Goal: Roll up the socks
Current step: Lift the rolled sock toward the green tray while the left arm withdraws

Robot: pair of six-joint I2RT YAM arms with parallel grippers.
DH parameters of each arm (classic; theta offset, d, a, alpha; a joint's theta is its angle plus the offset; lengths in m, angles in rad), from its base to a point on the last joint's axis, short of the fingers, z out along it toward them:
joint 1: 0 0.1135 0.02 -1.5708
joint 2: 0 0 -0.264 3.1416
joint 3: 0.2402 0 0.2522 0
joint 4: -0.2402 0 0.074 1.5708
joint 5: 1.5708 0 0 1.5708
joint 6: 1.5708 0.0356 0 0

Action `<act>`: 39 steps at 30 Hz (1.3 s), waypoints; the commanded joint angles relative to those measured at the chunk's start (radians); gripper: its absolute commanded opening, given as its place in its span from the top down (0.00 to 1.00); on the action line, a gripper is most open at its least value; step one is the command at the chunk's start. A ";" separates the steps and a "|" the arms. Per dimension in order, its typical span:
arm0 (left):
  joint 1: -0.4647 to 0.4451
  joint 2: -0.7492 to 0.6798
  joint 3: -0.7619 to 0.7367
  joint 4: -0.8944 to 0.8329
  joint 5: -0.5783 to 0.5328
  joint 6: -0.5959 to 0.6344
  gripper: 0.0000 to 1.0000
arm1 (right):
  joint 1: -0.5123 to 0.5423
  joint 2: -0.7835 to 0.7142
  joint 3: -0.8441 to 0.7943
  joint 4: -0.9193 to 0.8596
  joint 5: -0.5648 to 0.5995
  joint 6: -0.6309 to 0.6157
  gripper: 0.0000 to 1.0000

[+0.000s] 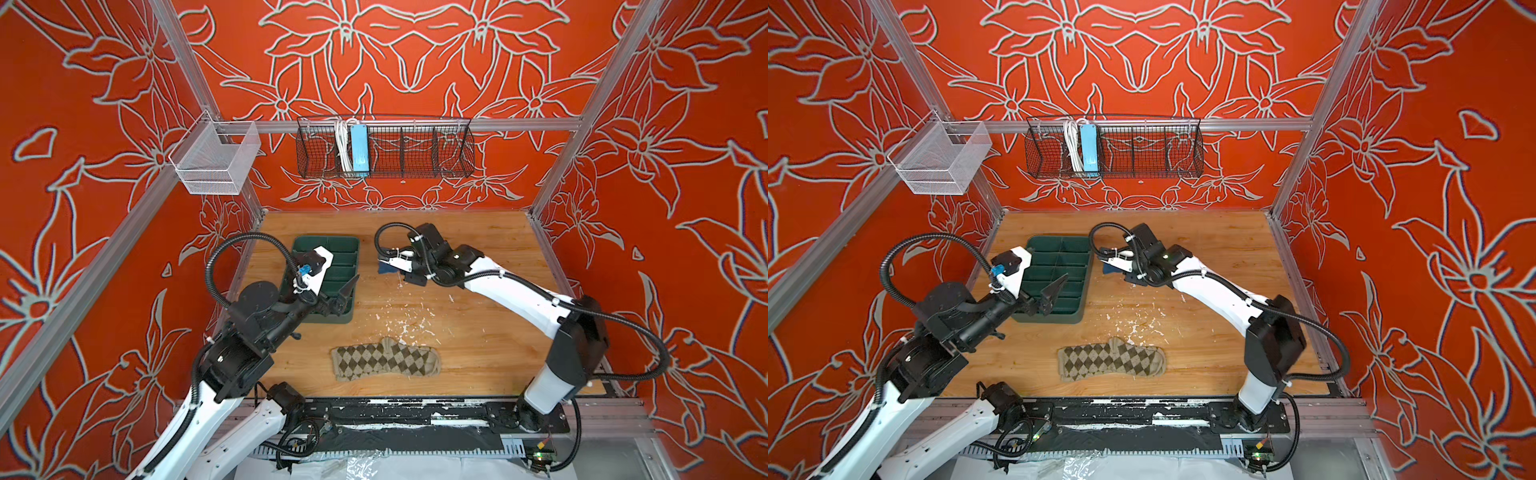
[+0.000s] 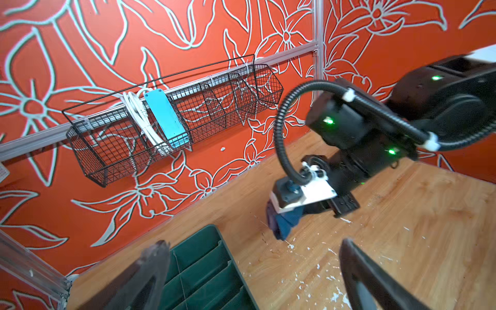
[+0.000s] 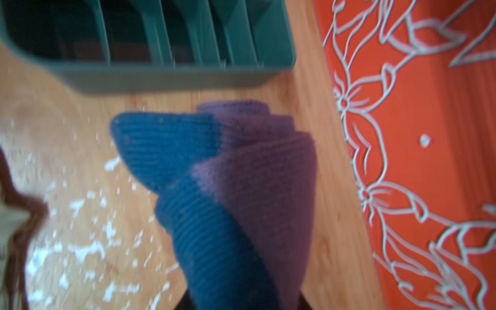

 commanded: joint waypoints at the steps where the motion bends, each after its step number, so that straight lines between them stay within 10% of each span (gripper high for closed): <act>1: 0.001 -0.111 -0.032 -0.072 -0.066 -0.033 0.03 | 0.051 0.117 0.126 -0.057 0.031 0.026 1.00; 9: 0.001 -0.416 -0.183 -0.015 -0.218 -0.028 0.03 | 0.177 0.435 0.475 -0.070 0.117 0.053 1.00; 19: 0.000 -0.438 -0.180 -0.088 -0.231 0.022 0.03 | 0.238 0.737 0.832 -0.201 0.122 0.039 1.00; 39: 0.000 -0.410 -0.195 -0.084 -0.212 0.004 0.03 | 0.092 0.560 0.354 -0.061 0.172 0.071 1.00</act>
